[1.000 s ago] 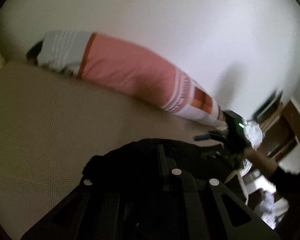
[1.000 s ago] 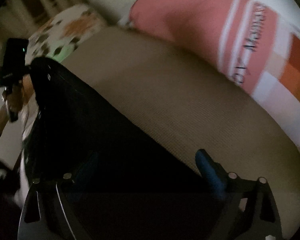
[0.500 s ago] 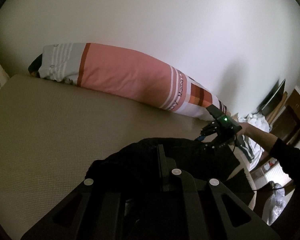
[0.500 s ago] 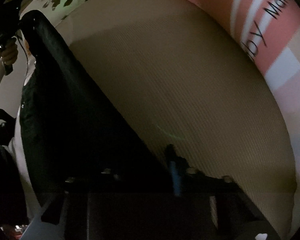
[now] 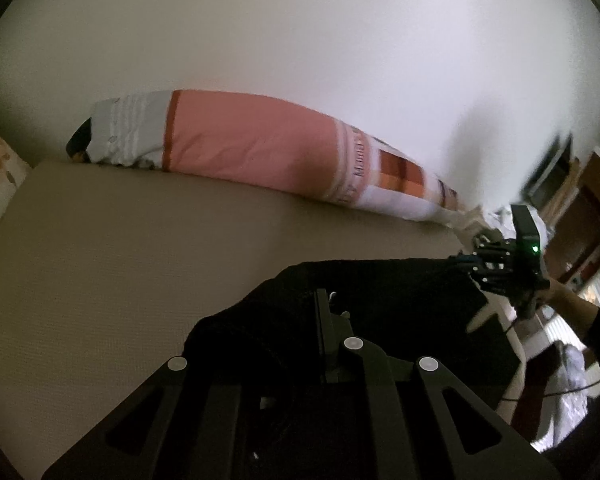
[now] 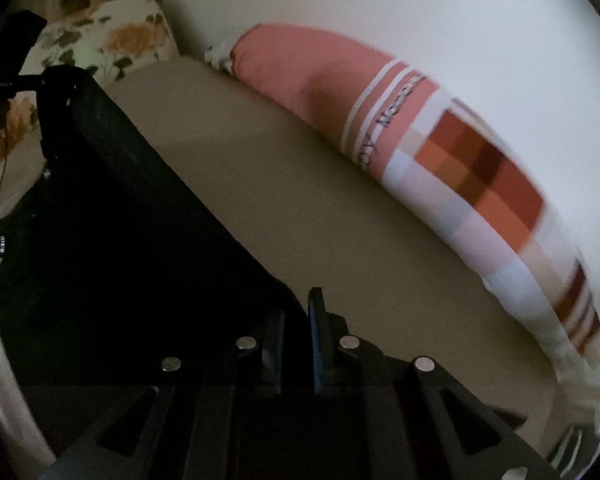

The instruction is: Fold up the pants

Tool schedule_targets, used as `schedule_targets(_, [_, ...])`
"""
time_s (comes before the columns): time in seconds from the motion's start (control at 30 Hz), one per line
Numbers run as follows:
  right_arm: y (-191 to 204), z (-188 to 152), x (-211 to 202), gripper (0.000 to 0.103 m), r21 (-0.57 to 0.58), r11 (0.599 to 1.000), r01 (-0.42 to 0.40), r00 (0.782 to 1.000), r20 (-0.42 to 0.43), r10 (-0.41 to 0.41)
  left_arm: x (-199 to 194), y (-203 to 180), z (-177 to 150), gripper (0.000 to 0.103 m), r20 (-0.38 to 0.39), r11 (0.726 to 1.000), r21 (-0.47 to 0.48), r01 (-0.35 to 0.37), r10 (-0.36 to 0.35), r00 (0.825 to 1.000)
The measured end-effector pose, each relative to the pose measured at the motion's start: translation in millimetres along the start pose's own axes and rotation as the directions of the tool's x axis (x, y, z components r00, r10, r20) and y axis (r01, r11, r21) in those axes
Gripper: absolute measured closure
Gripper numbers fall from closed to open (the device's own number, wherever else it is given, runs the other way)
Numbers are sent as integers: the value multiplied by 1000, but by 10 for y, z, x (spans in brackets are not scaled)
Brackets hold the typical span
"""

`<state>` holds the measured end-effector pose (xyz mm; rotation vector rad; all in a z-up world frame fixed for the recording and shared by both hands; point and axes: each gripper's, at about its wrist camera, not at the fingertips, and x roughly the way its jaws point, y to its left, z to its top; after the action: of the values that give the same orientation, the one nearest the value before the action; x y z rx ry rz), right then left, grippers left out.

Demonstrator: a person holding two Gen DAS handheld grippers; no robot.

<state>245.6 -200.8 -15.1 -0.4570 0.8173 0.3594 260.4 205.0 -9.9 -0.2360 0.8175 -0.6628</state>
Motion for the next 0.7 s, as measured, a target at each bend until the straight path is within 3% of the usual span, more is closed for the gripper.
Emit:
schedule_targets(0.17, [316,-448,-565,95,90,996,-20,1000,24,18,-356,-253,-338,92,-37,998,59,34,-32,999])
schedule_targets(0.33, [814,-898,-808,96,142,985,-102,994,-22,106,-609,-354,-855,90,-120,996,67,57,-48,992])
schedule_targets(0.47, [1099,-1274,-714,97,177,969,-175,978,-83,192,-632,-346,-1356,89,-225,997,66,44,-28,974])
schedule_targets(0.63, [1354,-1588,-411,97,170,967,-189,962,-164,217,-473,-259,-1854,86,-353,998,67,-22,44,934])
schedule_targets(0.7, [1396,-1644,-309,97,174,967,-187,958,-183,219,-438,-270,-1932,81,-367,994,96,-59,90,926])
